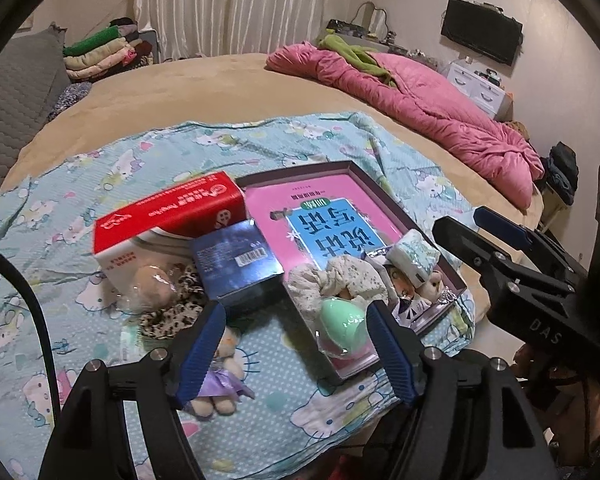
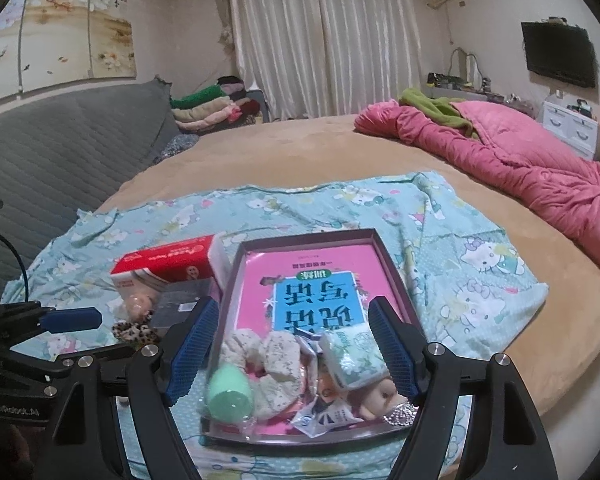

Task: Organize soft objects
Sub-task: 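Withdraw both open grippers from the tray back toward the remaining items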

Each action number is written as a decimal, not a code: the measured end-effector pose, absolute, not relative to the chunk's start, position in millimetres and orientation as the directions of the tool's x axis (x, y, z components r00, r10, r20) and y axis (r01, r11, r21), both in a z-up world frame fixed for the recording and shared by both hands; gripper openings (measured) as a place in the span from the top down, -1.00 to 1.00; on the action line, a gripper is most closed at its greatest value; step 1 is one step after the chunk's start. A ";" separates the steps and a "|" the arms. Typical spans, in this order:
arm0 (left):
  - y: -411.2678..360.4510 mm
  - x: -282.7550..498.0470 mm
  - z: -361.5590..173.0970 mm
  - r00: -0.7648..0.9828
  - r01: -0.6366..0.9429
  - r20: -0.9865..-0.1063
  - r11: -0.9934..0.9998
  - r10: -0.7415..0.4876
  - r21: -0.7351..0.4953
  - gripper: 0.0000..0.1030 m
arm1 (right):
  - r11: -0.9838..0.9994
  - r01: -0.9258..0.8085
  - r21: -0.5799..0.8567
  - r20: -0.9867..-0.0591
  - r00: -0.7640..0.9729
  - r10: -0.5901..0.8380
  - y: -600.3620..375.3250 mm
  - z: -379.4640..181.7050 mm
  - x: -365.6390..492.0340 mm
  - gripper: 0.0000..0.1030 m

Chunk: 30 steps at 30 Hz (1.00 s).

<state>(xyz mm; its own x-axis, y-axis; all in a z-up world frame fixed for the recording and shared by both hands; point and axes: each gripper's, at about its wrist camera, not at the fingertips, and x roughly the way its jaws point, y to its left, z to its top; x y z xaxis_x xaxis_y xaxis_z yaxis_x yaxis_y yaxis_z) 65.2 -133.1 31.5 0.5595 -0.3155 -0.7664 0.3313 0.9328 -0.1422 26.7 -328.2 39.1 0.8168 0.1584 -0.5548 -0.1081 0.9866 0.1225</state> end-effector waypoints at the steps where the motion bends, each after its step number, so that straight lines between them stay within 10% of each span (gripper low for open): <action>1: -130.6 64.8 32.9 0.562 0.327 -0.766 0.934 -0.312 -0.141 -0.41 | 0.987 -0.109 0.121 -0.551 0.819 0.159 -326.2 41.2 25.6 -0.53; 30: -6.7 67.5 66.8 0.655 0.082 -0.732 0.980 -0.189 -0.179 -0.43 | 0.959 -0.258 0.115 -0.513 0.811 0.280 -257.2 76.2 11.1 -0.54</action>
